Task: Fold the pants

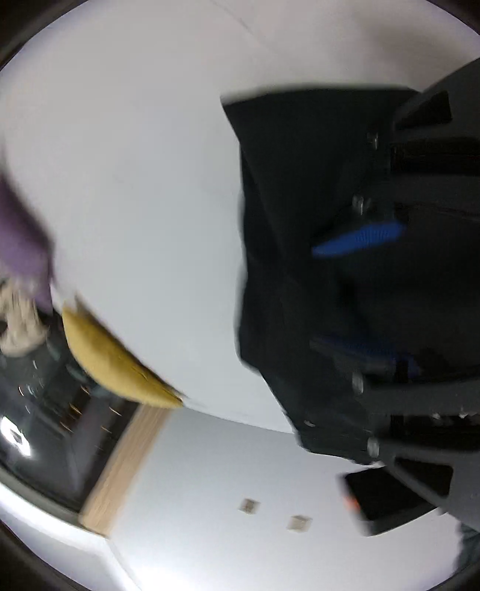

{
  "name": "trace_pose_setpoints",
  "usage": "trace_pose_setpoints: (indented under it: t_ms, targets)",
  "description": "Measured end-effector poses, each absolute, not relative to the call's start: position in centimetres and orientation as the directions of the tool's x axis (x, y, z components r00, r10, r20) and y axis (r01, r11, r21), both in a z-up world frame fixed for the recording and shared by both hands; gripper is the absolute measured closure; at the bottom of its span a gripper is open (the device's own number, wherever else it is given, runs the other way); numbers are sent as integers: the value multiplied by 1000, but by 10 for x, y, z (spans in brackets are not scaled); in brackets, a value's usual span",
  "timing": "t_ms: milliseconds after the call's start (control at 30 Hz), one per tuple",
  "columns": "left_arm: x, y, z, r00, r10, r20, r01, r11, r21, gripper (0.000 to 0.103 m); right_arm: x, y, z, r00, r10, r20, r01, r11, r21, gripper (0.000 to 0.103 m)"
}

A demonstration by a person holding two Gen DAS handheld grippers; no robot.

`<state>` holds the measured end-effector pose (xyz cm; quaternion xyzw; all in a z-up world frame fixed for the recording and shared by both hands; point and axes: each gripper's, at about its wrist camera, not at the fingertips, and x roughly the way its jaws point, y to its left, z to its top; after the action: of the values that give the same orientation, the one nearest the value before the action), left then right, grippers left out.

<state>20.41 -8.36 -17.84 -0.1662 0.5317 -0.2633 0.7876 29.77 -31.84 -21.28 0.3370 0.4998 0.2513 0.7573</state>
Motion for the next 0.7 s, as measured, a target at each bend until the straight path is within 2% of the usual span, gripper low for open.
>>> trace_pose_setpoints:
  t_ms: [67, 100, 133, 167, 200, 267, 333, 367, 400, 467, 533, 567, 633, 700]
  targets:
    - [199, -72, -177, 300, -600, -742, 240, 800, -550, 81, 300, -338, -213, 424, 695, -581, 14, 637, 771, 95]
    - [196, -72, -174, 306, -595, -744, 242, 804, -543, 81, 297, -345, -206, 443, 677, -588, 26, 646, 763, 89]
    - [193, -71, -168, 318, -583, -747, 243, 812, -530, 81, 292, -347, -199, 450, 669, -592, 24, 654, 756, 83]
    - [190, -70, -162, 334, -582, -742, 250, 813, -525, 81, 280, -348, -186, 457, 679, -574, -1, 646, 763, 65]
    - [184, -69, -154, 354, -595, -721, 268, 804, -531, 81, 263, -347, -173, 463, 709, -533, -36, 616, 787, 56]
    - [180, -67, -149, 376, -605, -702, 280, 797, -536, 81, 230, -339, -164, 445, 770, -457, -93, 547, 832, 43]
    - [181, -64, -164, 350, -566, -746, 242, 824, -512, 81, 200, -326, -172, 392, 805, -445, -101, 519, 849, 42]
    - [178, -61, -172, 342, -577, -742, 229, 817, -530, 81, 182, -321, -188, 363, 805, -469, -67, 525, 849, 41]
    - [174, -57, -173, 362, -594, -719, 233, 804, -547, 81, 167, -318, -205, 343, 800, -491, -32, 533, 846, 45]
    - [164, -55, -172, 367, -590, -719, 251, 807, -534, 81, 139, -329, -217, 425, 757, -497, -44, 565, 824, 70]
    - [156, -57, -163, 367, -571, -734, 259, 821, -509, 81, 130, -343, -218, 418, 773, -478, 25, 516, 856, 67]
    - [150, -58, -157, 370, -569, -734, 263, 822, -504, 81, 129, -349, -213, 414, 773, -480, 59, 503, 862, 59]
    - [136, -59, -143, 382, -598, -705, 292, 802, -522, 81, 130, -348, -184, 444, 764, -469, -29, 535, 844, 49]
    - [128, -63, -145, 370, -586, -721, 300, 810, -504, 81, 144, -343, -167, 439, 799, -410, -98, 496, 862, 41]
